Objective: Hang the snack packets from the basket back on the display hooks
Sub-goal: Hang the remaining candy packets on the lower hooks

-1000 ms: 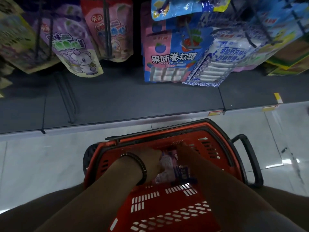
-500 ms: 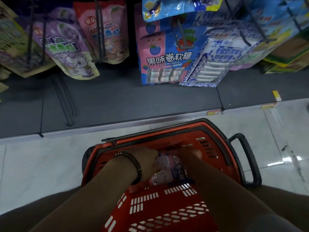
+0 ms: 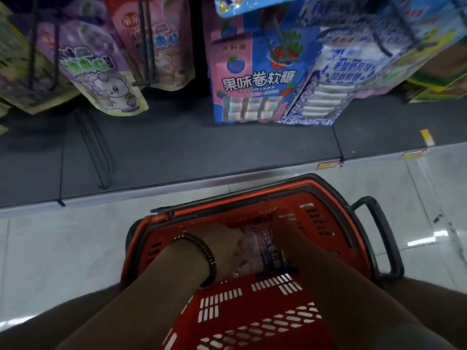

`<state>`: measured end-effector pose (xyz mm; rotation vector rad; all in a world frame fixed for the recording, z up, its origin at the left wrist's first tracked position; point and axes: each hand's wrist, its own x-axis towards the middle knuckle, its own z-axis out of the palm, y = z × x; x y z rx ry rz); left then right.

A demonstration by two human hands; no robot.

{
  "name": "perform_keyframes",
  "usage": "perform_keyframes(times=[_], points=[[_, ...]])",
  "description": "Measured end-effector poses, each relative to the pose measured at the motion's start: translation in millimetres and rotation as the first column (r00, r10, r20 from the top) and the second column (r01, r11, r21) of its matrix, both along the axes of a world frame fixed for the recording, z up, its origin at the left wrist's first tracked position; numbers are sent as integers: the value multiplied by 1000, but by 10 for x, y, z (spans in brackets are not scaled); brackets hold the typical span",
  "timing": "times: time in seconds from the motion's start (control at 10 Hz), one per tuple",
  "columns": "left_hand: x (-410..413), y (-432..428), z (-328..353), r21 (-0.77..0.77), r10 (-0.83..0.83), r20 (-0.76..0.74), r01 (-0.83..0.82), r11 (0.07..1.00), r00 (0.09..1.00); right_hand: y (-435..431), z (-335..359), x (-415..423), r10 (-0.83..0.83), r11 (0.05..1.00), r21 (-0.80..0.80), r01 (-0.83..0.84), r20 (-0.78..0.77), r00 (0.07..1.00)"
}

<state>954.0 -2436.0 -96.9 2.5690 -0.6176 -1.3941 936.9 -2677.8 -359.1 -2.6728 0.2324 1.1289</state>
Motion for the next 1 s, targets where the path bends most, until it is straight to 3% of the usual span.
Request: perform_keyframes(times=[0.1, 0.2, 0.3, 0.4, 0.6, 0.7, 0.8, 0.9, 1.0], points=[[54, 17, 1, 2, 3, 30, -3, 1000, 1000, -16, -48, 161, 155, 976, -148, -158, -32, 987], [104, 14, -1, -21, 34, 10, -34, 999, 999, -38, -169, 213, 93, 985, -146, -97, -33, 995], [192, 54, 5, -25, 61, -14, -61, 998, 998, 54, 69, 248, 166, 985, 67, -159, -118, 979], [236, 95, 29, 7, 75, -8, -75, 997, 997, 145, 617, 283, 256, 941, 233, -247, -9, 967], [88, 16, 110, 49, 49, 58, -51, 997, 997, 488, 2059, 288, 599, 777, 329, -537, -122, 792], [-115, 3, 109, -87, 157, 60, -151, 985, 986, 572, 2683, 318, 717, 687, 267, -675, -101, 690], [-361, -45, 150, -305, 333, 91, -292, 907, 939, 595, 3399, 348, 836, 543, 76, -837, 49, 547], [-569, -121, 259, -489, 528, 146, -403, 774, 836, 541, 3781, 317, 793, 562, 3, -827, 281, 540], [-736, -146, 401, -647, 738, 42, -545, 534, 673, 406, 3912, 225, 610, 680, 110, -725, 464, 642]])
